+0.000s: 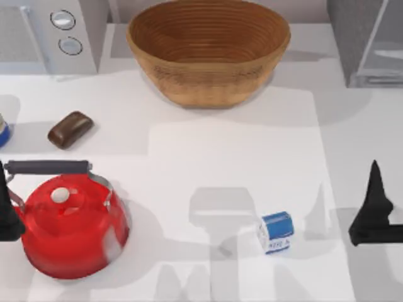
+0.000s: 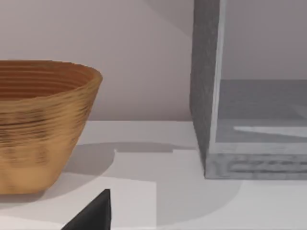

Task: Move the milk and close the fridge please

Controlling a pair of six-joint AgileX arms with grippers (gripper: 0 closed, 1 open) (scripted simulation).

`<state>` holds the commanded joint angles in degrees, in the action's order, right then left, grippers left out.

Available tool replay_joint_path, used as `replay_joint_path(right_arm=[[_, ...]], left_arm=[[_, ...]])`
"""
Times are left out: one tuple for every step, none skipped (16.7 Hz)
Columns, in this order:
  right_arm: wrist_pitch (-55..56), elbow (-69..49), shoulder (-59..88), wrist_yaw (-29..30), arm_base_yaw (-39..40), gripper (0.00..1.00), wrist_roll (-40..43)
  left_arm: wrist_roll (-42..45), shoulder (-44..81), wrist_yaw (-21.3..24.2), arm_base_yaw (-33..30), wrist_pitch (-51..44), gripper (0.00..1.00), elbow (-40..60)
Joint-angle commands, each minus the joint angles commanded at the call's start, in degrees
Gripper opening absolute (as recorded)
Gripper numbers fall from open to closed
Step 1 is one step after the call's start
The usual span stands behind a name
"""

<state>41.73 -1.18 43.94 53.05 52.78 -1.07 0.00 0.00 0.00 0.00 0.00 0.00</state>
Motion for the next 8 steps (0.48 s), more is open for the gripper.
replay_joint_path(right_arm=[[0.59, -0.13, 0.66, 0.05, 0.32, 1.0, -0.21], [1.66, -0.34, 1.9, 0.15, 0.88, 1.0, -0.59], [3.2, -0.62, 3.82, 0.3, 1.67, 1.0, -1.12], [5.08, -0.94, 6.32, 0.5, 2.61, 1.0, -1.77], [7.24, -1.28, 9.39, 0.72, 3.67, 1.0, -2.5], [9.65, -1.66, 13.12, 0.96, 4.83, 1.0, -3.34], [12.25, -2.07, 17.44, 1.2, 6.03, 1.0, -4.25], [14.98, -2.51, 22.23, 1.42, 7.27, 1.0, -5.23]], left_arm=[[0.0, 0.0, 0.0, 0.0, 0.0, 1.0, 0.0], [0.0, 0.0, 0.0, 0.0, 0.0, 1.0, 0.0], [0.0, 0.0, 0.0, 0.0, 0.0, 1.0, 0.0], [0.0, 0.0, 0.0, 0.0, 0.0, 1.0, 0.0], [0.0, 0.0, 0.0, 0.0, 0.0, 1.0, 0.0], [0.0, 0.0, 0.0, 0.0, 0.0, 1.0, 0.0], [0.0, 0.0, 0.0, 0.0, 0.0, 1.0, 0.0], [0.0, 0.0, 0.0, 0.0, 0.0, 1.0, 0.0]])
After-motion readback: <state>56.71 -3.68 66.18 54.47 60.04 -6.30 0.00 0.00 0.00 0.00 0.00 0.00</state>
